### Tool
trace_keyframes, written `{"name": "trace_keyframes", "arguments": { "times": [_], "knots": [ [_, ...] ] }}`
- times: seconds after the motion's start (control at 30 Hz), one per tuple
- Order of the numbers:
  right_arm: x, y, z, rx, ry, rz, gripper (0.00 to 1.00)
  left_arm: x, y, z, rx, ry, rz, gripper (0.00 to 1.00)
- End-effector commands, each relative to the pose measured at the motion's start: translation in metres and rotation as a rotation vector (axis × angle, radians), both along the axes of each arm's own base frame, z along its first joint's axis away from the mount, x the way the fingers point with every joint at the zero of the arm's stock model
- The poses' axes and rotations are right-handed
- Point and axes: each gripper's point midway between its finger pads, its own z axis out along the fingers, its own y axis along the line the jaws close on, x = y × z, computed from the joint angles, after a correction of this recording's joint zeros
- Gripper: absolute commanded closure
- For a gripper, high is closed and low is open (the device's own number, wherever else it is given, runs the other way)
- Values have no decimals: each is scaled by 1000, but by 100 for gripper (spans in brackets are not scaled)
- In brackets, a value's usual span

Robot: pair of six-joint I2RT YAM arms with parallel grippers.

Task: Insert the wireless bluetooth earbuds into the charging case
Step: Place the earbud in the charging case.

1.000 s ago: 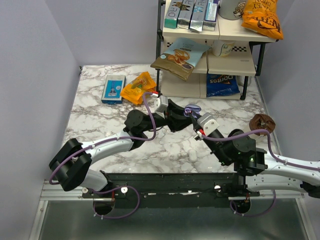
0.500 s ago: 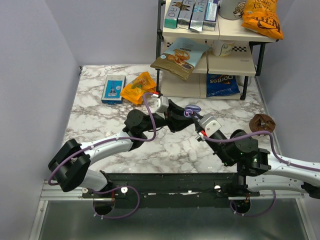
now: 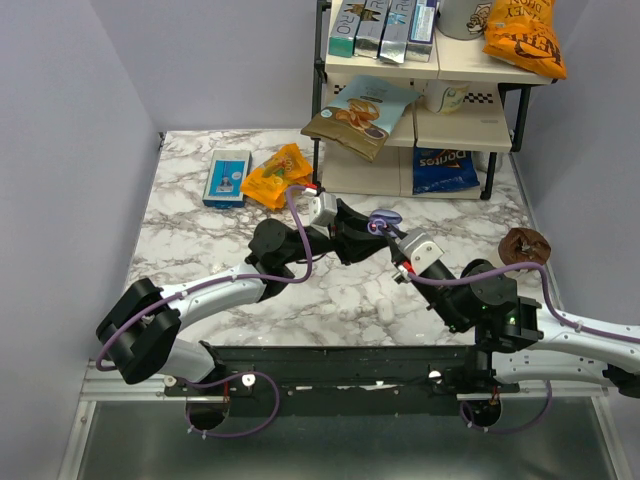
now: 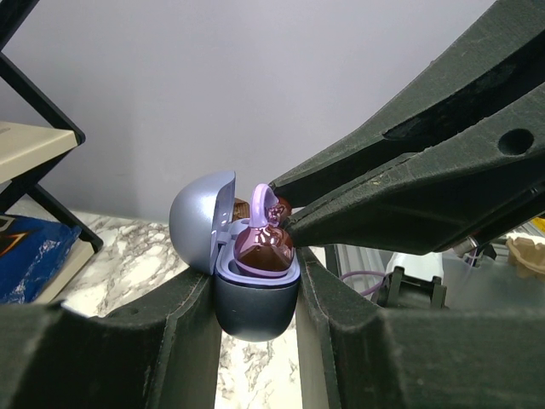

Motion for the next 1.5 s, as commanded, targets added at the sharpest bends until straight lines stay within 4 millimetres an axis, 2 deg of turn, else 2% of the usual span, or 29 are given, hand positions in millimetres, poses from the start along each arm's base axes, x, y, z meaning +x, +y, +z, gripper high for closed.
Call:
{"name": "trace_keyframes", "arguments": {
  "times": [0.0, 0.77, 1.17, 1.3, 1.47],
  "knots": [
    [-3, 4, -14, -64, 15, 34, 94, -10, 9, 37, -88, -94, 0, 100],
    [-3, 2, -14, -56, 25, 28, 67, -11, 9, 38, -93, -98, 0, 100],
    [-3, 4, -8, -55, 17, 35, 67, -12, 9, 36, -91, -95, -5, 100],
    [-5, 6, -9, -56, 17, 47, 76, -11, 9, 35, -89, -92, -5, 100],
    [-5, 6, -10, -53, 22, 47, 82, -12, 9, 32, -88, -83, -10, 100]
  ]
}}
